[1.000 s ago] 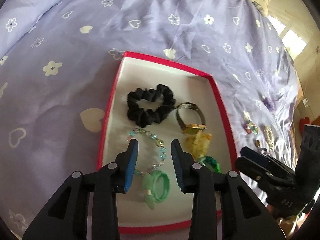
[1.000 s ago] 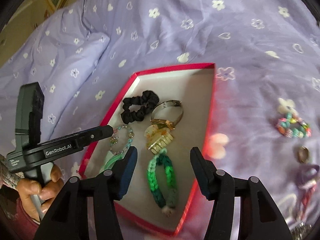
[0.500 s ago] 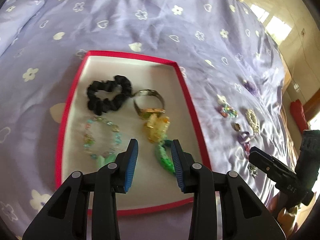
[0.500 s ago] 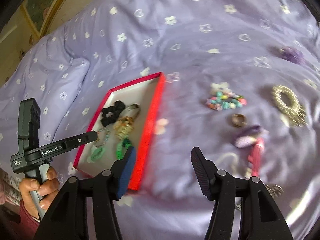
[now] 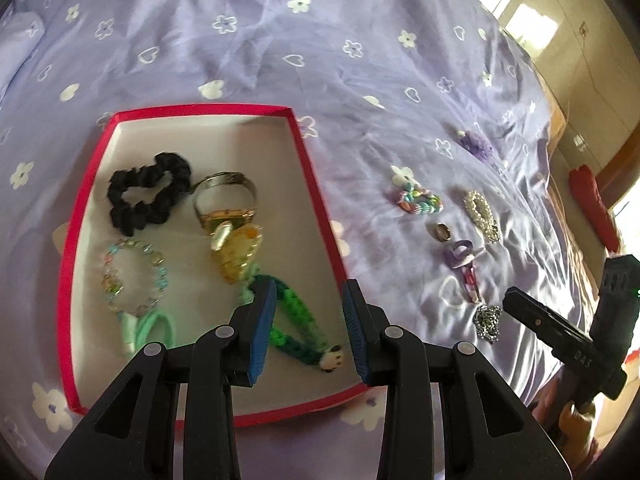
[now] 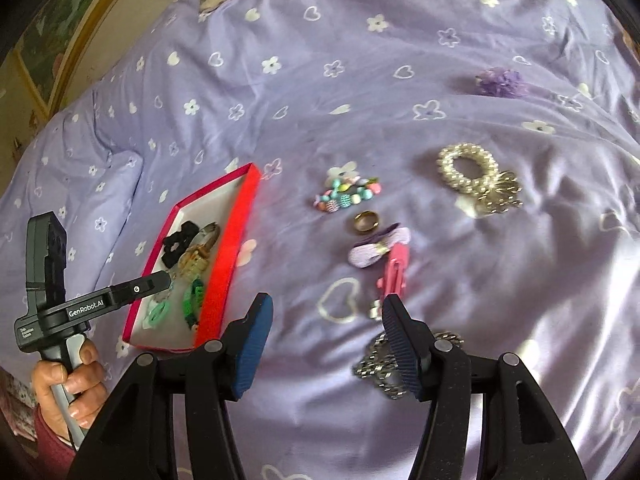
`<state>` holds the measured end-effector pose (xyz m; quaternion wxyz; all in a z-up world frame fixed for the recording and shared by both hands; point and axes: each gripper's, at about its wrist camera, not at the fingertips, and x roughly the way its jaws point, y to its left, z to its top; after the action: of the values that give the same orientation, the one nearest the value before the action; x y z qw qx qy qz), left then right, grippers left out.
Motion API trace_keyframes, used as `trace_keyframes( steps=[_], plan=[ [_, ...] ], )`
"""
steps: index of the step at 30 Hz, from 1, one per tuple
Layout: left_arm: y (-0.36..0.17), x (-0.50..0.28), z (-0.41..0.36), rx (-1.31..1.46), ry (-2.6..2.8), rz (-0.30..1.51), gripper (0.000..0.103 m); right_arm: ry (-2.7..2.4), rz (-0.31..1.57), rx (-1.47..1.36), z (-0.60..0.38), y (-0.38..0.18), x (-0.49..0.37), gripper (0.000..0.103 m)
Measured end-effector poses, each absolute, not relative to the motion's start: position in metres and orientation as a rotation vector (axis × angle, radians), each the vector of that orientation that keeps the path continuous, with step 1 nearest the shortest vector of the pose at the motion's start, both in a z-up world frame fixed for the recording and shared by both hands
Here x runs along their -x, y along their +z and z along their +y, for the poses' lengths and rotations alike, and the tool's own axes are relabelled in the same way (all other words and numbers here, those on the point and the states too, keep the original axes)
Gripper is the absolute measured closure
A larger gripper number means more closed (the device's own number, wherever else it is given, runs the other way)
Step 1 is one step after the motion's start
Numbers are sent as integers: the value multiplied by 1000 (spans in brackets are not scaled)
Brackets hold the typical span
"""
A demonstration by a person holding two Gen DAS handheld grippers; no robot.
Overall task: Organize jewelry
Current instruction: 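Grasp the pastel beaded hair tie with the left tool while the right tool grasps the purple hair tie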
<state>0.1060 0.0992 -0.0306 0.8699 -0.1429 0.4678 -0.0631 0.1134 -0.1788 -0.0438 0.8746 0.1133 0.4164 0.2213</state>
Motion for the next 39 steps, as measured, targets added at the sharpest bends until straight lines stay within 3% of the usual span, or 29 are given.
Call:
trace_keyframes(
  steps=[21, 27, 31, 37, 39],
  plan=[
    [-35, -195, 24, 132, -261, 1020, 71, 399, 920, -314, -193, -66, -175, 45],
    [-52, -237, 0, 78, -289, 1057, 71, 396, 970, -326, -190, -79, -196, 59],
    [-63, -255, -15, 57, -329, 1075, 71, 411, 983, -318, -189, -85, -201, 78],
    [-75, -264, -33, -9, -355, 1098, 72, 424, 964, -342, -199, -83, -197, 91],
    [-75, -262, -38, -31, -377, 1101, 90, 422, 953, -356, -204, -82, -194, 93]
  ],
)
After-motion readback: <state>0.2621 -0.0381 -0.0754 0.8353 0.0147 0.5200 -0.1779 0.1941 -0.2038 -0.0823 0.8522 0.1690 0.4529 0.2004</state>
